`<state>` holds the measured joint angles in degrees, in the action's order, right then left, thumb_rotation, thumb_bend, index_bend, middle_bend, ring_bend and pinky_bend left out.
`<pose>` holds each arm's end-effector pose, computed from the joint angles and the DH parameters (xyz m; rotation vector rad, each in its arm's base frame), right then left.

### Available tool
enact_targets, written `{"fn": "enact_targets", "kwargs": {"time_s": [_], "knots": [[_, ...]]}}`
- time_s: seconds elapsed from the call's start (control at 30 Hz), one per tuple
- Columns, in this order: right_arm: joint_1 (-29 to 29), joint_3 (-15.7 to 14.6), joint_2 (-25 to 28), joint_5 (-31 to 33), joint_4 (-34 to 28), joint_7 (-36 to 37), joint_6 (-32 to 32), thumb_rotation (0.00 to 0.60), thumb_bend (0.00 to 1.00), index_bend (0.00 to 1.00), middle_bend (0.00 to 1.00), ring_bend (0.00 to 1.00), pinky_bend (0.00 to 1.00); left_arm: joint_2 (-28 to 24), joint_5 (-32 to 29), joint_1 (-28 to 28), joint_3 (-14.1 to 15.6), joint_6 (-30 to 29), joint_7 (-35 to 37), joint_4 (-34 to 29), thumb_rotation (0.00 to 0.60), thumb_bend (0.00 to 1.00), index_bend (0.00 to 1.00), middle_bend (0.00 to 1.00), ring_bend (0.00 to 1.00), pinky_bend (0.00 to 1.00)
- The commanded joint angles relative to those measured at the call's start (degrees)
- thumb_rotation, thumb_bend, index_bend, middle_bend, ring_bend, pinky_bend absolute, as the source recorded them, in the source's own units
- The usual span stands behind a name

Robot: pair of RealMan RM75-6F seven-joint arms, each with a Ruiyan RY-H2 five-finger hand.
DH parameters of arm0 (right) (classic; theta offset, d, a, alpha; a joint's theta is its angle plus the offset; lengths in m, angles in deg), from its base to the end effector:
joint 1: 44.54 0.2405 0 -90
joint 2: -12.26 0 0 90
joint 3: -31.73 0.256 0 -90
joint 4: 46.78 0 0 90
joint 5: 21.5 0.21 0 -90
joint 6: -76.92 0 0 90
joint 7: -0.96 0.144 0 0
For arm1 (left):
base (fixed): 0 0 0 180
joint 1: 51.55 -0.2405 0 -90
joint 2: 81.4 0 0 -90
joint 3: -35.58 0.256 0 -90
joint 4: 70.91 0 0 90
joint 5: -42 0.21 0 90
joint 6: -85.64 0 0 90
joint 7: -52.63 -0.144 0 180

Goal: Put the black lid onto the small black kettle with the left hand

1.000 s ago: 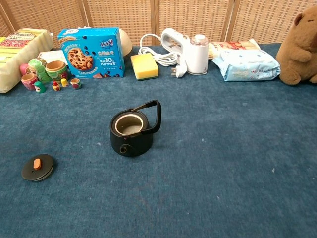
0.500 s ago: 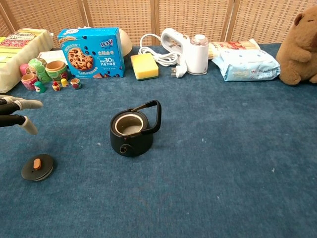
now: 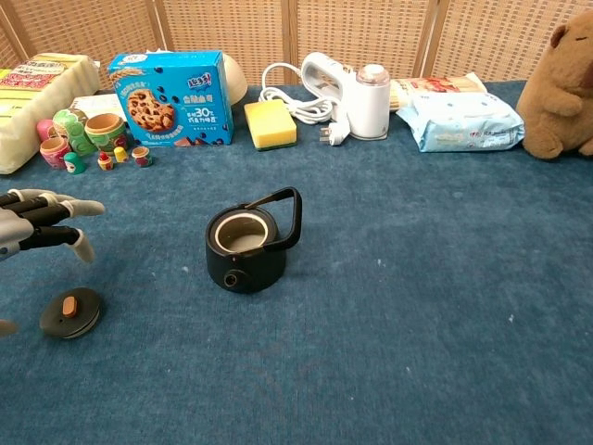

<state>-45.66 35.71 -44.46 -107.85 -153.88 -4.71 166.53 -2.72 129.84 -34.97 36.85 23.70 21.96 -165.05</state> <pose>-0.2789 -0.1521 0.1897 1.2811 -0.9119 0.9151 -0.2445 0.1988 0.0131 -2.0059 -0.7453 -0.6462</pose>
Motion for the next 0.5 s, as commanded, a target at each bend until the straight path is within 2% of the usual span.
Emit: {"fn": "enact_targets", "kwargs": {"time_s": [0.03,0.5], "knots": [[0.0,0.0,0.0,0.1,0.0,0.1,0.0,0.6,0.01,0.13,0.0,0.0,0.0,0.4,-1.1,0.5,-0.1,0.8,-1.5,-0.6,0.6,0.11,0.27,0.0,0.0,0.03],[-0.1,0.2,0.1,-0.3,0.5,1.2,0.7,0.6,0.01,0.13,0.0,0.0,0.0,1.8,-5.6,1.8,-0.3,2.4,-7.2,-1.9,0.6,0.11,0.27,0.0,0.0,0.03]]}}
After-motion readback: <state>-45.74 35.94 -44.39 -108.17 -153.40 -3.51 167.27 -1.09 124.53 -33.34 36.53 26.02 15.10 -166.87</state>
